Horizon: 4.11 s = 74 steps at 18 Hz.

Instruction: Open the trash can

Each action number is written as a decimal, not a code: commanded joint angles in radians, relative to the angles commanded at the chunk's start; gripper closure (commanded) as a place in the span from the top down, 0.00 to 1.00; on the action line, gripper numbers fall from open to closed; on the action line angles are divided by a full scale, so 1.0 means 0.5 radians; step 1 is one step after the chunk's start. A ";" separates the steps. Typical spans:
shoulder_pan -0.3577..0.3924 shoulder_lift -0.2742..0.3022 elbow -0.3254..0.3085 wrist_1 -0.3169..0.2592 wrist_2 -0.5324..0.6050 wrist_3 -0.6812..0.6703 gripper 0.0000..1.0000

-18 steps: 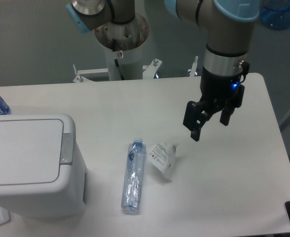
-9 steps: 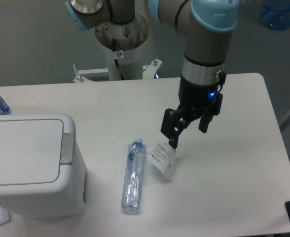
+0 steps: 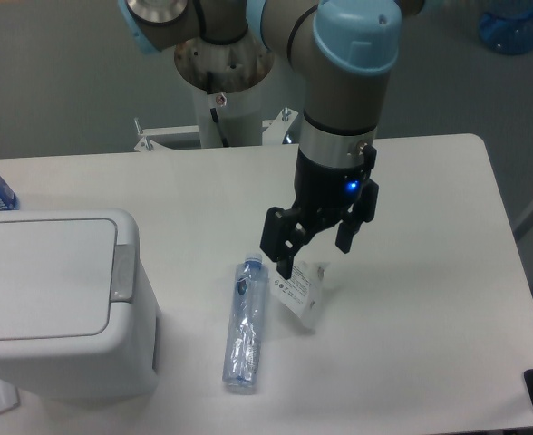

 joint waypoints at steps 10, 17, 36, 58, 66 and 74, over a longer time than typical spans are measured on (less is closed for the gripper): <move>-0.156 0.028 0.003 0.009 0.003 0.000 1.00; -0.365 0.043 -0.015 0.003 0.003 -0.006 1.00; -0.528 0.061 -0.071 0.009 0.009 0.000 1.00; -0.396 0.138 -0.010 0.018 -0.006 -0.006 1.00; 0.208 0.252 0.015 0.040 0.146 0.144 1.00; 0.408 0.049 -0.006 -0.021 1.000 1.278 1.00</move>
